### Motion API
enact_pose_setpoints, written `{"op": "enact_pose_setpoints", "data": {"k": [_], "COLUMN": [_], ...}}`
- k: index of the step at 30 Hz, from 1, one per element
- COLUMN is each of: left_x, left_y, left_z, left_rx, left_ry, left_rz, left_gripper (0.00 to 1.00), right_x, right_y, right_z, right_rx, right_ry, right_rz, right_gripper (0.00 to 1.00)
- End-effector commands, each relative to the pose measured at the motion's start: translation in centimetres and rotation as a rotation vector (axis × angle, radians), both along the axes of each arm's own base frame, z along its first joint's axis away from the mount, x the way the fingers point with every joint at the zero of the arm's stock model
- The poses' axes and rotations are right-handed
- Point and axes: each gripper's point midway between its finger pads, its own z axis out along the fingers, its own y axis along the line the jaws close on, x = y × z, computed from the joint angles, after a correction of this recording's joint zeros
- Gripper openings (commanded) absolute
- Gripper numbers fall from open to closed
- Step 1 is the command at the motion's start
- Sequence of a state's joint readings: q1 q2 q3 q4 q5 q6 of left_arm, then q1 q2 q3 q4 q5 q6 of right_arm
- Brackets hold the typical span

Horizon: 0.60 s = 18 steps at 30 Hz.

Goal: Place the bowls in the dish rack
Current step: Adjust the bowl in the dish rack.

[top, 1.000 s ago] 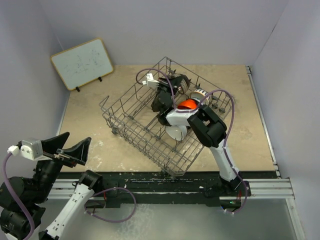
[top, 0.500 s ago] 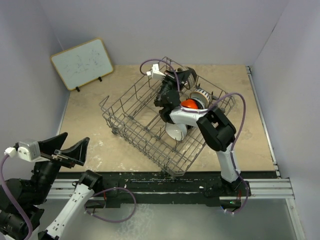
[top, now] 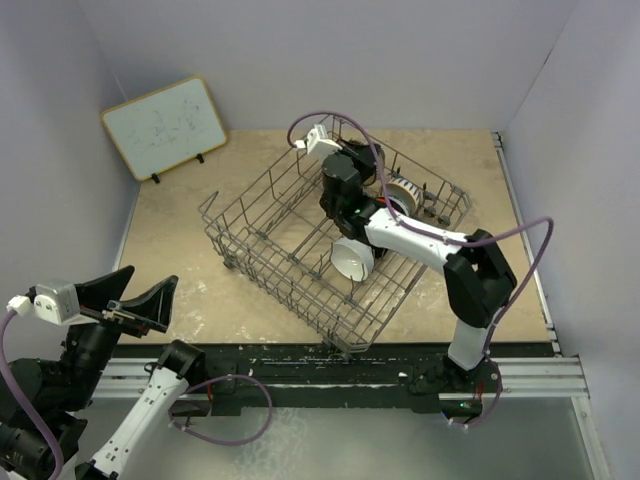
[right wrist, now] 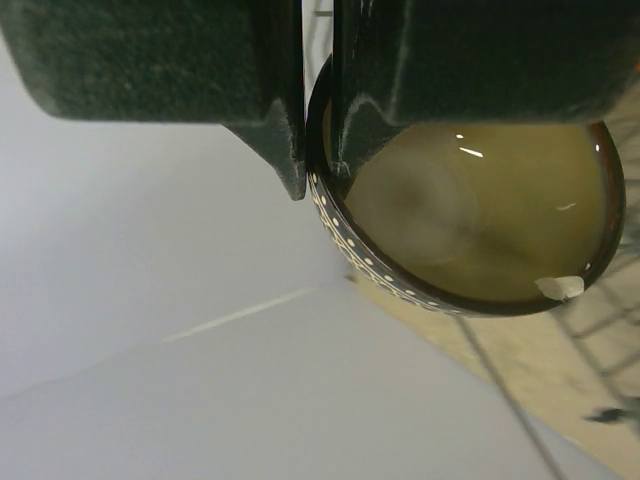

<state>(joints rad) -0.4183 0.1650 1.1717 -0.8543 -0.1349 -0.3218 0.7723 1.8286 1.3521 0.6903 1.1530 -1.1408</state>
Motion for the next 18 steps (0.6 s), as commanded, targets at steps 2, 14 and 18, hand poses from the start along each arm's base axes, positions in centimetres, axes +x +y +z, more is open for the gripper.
{"op": "enact_pose_setpoints", "data": {"k": [2, 14, 18], "left_x": [-0.3, 0.8, 2.4], "left_y": [0.4, -0.1, -0.7], "left_z": [0.9, 0.5, -0.3], "left_rx": [-0.023, -0.03, -0.075], "left_ry": [-0.033, 0.027, 0.123], "left_rz": [0.013, 0.017, 0.032], "left_gripper": [0.99, 0.99, 0.99], "right_x": [-2.8, -11.6, -13.8], "right_y": [2.3, 6.2, 5.5], "right_z": [0.2, -2.9, -4.2], "right_rx": [0.293, 0.709, 0.606], "right_ry": [0.077, 0.407, 0.392], "right_rz": [0.149, 0.384, 0.32], "right_gripper": [0.0, 0.0, 0.0]}}
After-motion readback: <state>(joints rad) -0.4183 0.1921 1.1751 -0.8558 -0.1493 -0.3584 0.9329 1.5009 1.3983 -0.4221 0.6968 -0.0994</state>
